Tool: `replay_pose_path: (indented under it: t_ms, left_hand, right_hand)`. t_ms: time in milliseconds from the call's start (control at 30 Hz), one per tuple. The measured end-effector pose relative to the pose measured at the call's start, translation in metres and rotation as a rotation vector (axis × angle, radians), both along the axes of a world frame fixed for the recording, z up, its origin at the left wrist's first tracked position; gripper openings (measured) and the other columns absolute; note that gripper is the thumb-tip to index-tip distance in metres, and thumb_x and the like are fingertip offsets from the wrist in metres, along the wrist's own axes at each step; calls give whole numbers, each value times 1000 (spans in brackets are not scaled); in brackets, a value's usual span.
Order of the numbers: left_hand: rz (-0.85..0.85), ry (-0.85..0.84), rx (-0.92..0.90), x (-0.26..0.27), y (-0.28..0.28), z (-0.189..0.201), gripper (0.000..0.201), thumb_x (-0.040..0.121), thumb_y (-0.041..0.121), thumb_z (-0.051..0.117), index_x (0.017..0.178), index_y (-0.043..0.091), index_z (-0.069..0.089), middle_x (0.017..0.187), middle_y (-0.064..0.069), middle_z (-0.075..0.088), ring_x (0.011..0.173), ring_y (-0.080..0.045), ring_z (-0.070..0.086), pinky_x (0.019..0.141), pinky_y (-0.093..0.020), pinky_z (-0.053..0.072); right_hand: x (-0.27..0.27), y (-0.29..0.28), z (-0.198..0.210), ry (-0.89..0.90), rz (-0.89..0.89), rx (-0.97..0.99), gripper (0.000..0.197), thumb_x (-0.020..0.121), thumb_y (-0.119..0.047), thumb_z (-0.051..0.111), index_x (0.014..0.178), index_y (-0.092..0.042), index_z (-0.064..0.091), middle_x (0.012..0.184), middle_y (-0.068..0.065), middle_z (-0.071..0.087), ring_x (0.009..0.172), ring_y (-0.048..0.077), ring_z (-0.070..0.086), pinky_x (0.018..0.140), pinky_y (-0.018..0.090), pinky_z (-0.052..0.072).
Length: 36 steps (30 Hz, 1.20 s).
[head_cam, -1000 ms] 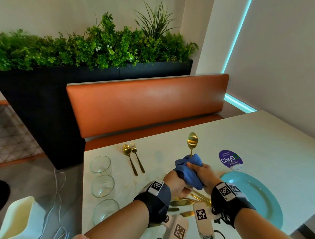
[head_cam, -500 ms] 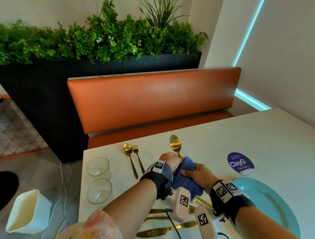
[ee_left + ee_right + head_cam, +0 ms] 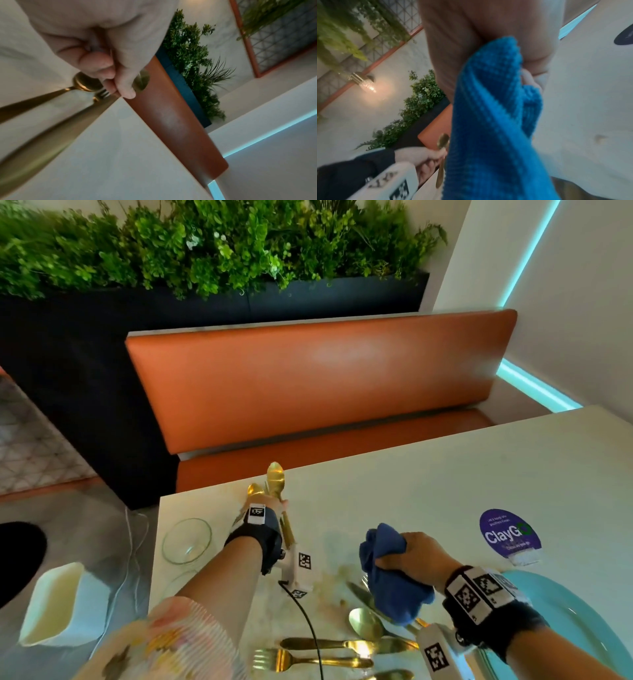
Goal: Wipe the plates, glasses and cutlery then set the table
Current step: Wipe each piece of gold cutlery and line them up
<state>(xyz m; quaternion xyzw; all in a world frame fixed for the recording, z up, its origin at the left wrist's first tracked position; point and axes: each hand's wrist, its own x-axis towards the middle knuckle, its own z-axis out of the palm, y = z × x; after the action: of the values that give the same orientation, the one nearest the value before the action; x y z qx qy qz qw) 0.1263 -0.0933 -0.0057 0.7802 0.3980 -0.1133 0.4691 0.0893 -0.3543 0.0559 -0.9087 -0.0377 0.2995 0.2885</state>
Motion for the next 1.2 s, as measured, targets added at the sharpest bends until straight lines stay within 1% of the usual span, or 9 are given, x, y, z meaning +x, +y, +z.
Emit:
replay_pose_path:
  t_ms: [67, 167, 300, 600, 700, 833, 967, 1100, 1200]
  left_hand:
    - [-34, 33, 68, -2, 5, -21, 57, 92, 48, 50, 138, 17, 36, 127, -11, 56, 110, -33, 58, 94, -42, 43]
    - [-122, 147, 224, -1, 7, -35, 44, 96, 41, 46, 129, 12, 48, 133, -14, 54, 115, -33, 55, 98, -39, 42]
    - [-113, 170, 313, 1, 7, -36, 33, 96, 34, 49, 109, 6, 61, 113, -14, 64, 91, -30, 58, 81, -34, 46]
    - [-33, 86, 302, -3, -1, -40, 33, 88, 34, 63, 98, 3, 63, 103, -16, 68, 94, -32, 65, 83, -37, 53]
    - [-46, 53, 282, -4, -10, -29, 33, 88, 34, 62, 99, 3, 63, 105, -17, 67, 96, -33, 64, 80, -35, 49]
    - [-255, -4, 311, -16, -50, -4, 34, 95, 32, 50, 114, 5, 58, 122, -11, 60, 112, -28, 57, 94, -33, 44]
    - [-624, -39, 295, -48, -115, 4, 33, 89, 26, 59, 116, 9, 62, 123, -7, 62, 115, -26, 57, 93, -28, 45]
    - [-987, 2, 331, -89, -172, -7, 28, 93, 16, 48, 116, 8, 63, 125, -9, 61, 116, -27, 56, 101, -35, 45]
    - [-1168, 78, 397, -105, -191, -12, 30, 94, 11, 45, 117, 5, 63, 126, -15, 60, 118, -31, 54, 104, -43, 42]
  right_hand:
    - [4, -3, -2, -3, 1, -1, 10, 79, -34, 69, 77, -27, 62, 88, -1, 66, 85, 17, 61, 75, 23, 42]
    - [9, -9, -8, -8, -17, -4, 9, 79, -33, 69, 81, -25, 65, 87, -2, 67, 85, 16, 61, 76, 23, 41]
    - [13, -19, -16, 3, -49, -19, 9, 77, -34, 70, 72, -31, 62, 86, -4, 67, 84, 15, 61, 76, 23, 40]
    - [14, -27, -19, 0, -90, -81, 16, 78, -39, 69, 75, -30, 56, 89, -2, 63, 85, 17, 57, 77, 25, 41]
    - [12, -28, -17, -14, -130, -106, 28, 77, -44, 69, 89, -22, 55, 93, 2, 63, 86, 19, 57, 77, 28, 43]
    - [6, -34, -8, -41, -251, -59, 39, 77, -45, 70, 94, -13, 55, 91, 5, 62, 83, 22, 57, 73, 29, 42]
    - [-8, -50, 2, -109, -348, -20, 42, 81, -47, 64, 98, -8, 58, 90, 8, 63, 86, 27, 60, 74, 31, 44]
    - [-30, -78, 5, -149, -515, 75, 33, 83, -43, 63, 80, -10, 60, 73, 6, 62, 80, 29, 59, 68, 31, 45]
    - [-49, -100, 1, -108, -638, 144, 37, 84, -40, 63, 83, -4, 64, 78, 13, 65, 85, 33, 62, 77, 38, 50]
